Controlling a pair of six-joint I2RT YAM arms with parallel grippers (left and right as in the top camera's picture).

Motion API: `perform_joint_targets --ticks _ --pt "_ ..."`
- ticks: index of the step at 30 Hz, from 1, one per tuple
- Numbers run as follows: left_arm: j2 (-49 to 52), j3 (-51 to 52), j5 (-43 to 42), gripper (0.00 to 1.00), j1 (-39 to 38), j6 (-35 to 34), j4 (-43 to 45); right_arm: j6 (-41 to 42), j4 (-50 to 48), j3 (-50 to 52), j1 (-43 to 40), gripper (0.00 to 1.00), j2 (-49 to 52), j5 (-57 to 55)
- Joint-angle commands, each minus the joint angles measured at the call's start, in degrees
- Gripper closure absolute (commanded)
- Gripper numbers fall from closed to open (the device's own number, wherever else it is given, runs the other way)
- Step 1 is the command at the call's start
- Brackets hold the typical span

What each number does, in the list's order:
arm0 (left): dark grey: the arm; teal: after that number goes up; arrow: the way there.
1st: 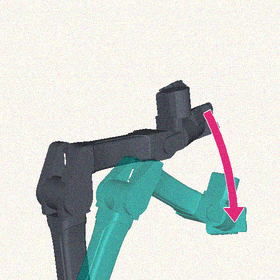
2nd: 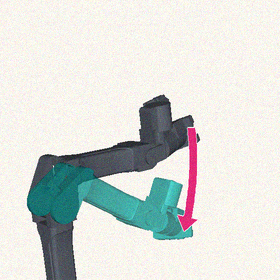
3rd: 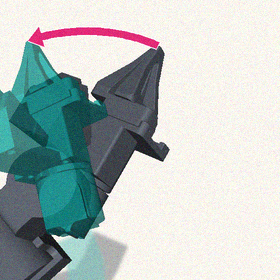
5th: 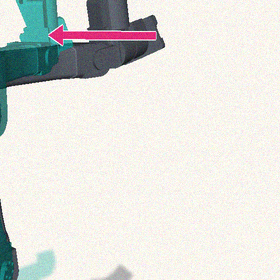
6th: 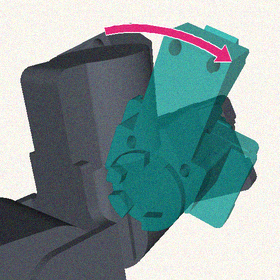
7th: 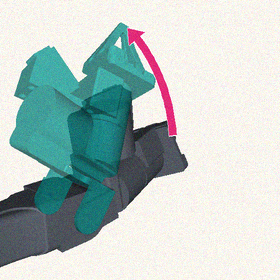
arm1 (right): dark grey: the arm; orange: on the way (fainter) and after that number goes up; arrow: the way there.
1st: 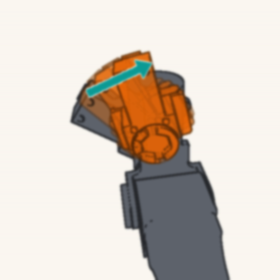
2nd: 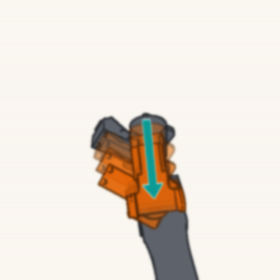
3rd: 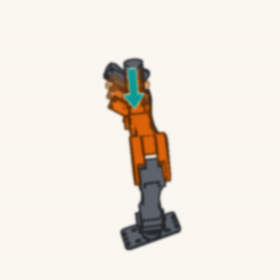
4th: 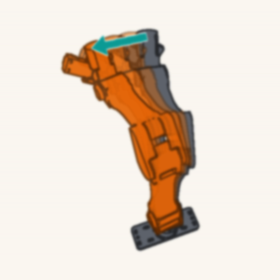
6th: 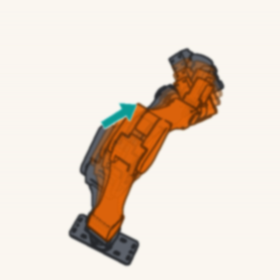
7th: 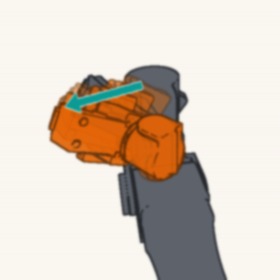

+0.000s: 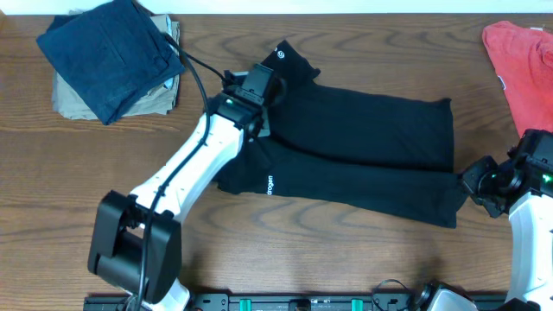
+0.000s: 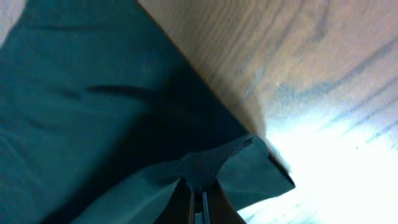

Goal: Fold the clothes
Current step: 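Smooth the t-shirt's left side with the left gripper, right holding corner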

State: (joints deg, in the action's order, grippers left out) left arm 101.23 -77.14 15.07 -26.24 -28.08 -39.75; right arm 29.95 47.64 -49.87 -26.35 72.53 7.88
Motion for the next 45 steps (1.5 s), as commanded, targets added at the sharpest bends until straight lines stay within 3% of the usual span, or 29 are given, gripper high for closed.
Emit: perform_joint_targets --ticks 1,2,3,7,10,12,14,16,21,24,32,45 --pt "1.7 0.3 1.5 0.62 1.0 -0.1 1.2 0.9 -1.3 0.3 -0.2 0.99 0.9 -1.5" --pt "2.0 0.3 1.5 0.52 1.0 0.0 1.7 0.9 -1.8 0.3 -0.2 0.96 1.2 -1.7" --pt "2.1 0.3 1.5 0.49 1.0 0.0 2.2 0.9 -2.4 0.3 -0.2 0.9 1.4 -1.9" --pt "2.0 0.2 1.5 0.49 1.0 3.1 3.8 0.8 -3.6 0.3 0.1 0.78 1.9 -1.9" --pt "1.2 -0.8 1.0 0.47 1.0 4.0 0.1 0.3 -3.8 -0.4 0.0 0.47 1.9 -2.0" --pt "-0.1 -1.4 -1.3 0.4 1.0 4.0 -3.6 -0.5 -2.3 -2.1 0.1 0.25 1.9 -2.0" --pt "-1.4 -1.4 -4.7 0.34 1.0 4.0 -6.5 -1.6 -0.1 -3.9 0.1 0.09 1.9 -1.8" --pt "-2.3 -1.4 -8.9 0.27 1.0 4.0 -8.9 -4.8 3.0 -6.4 0.1 0.01 1.9 -1.0" --pt "-2.1 0.0 -24.4 0.24 0.8 4.0 -12.1 -10.0 10.6 -10.1 1.0 0.01 1.9 0.5" --pt "-1.4 1.2 -28.8 0.24 0.2 3.4 -11.6 -11.1 12.0 -9.8 1.9 0.02 2.0 0.5" --pt "4.7 2.7 -29.5 0.25 -2.1 -1.5 -7.5 -11.2 12.2 -9.4 5.8 0.04 2.2 0.6" --pt "11.6 2.7 -29.6 0.5 -2.1 -6.0 -4.0 -11.2 12.3 -9.4 6.6 0.04 2.2 0.5"
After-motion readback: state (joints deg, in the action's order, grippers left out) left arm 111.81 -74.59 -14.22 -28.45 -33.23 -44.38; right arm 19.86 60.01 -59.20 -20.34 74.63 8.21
